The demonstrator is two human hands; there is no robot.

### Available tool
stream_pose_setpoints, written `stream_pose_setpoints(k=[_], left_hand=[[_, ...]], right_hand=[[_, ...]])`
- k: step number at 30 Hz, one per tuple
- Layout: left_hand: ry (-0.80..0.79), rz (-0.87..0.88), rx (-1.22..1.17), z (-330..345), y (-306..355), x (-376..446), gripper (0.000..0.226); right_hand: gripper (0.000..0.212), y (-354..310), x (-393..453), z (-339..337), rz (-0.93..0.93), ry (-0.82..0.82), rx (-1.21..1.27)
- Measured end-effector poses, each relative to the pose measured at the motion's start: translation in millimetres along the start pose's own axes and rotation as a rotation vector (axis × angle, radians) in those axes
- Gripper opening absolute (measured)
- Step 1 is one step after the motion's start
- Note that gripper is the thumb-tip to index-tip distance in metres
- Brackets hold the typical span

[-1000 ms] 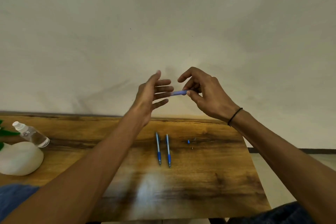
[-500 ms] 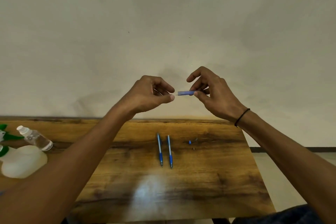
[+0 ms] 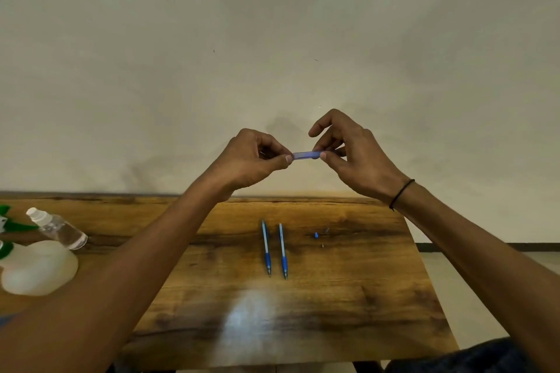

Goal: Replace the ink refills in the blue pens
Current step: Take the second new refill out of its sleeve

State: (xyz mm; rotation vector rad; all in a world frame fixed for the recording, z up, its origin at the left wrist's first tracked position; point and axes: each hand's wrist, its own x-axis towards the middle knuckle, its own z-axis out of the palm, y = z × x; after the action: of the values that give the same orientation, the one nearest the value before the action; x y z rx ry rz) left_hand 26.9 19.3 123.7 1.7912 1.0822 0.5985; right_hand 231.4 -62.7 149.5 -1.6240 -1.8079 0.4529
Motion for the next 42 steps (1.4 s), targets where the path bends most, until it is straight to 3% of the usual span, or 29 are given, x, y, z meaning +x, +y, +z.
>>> stream_pose_setpoints(k=[24,28,34,38,42], left_hand=[[0.008,-0.067,-0.025,-27,-6,0,0.010],[0.056,-0.155,-0.195,-28,-6,0,0.011],[0.232,-0.269,-0.575,7,-3,-5,0.015],[0.328,-0.276,-0.636,29,-2,-8,0.015],[0.302,-0.246,-0.652,36,-1,-9,0.013]], right_hand=[[0.043,19,6,1,0.097,0.023,0.049],[0.034,17,9,5,0.149,0.045,0.117],[0.015,6,11,17,0.284,0.062,0.481],[0.016,-1,17,25,0.293,0.081,0.509],[0.014,-5,22,29,0.285,0.091,0.533]])
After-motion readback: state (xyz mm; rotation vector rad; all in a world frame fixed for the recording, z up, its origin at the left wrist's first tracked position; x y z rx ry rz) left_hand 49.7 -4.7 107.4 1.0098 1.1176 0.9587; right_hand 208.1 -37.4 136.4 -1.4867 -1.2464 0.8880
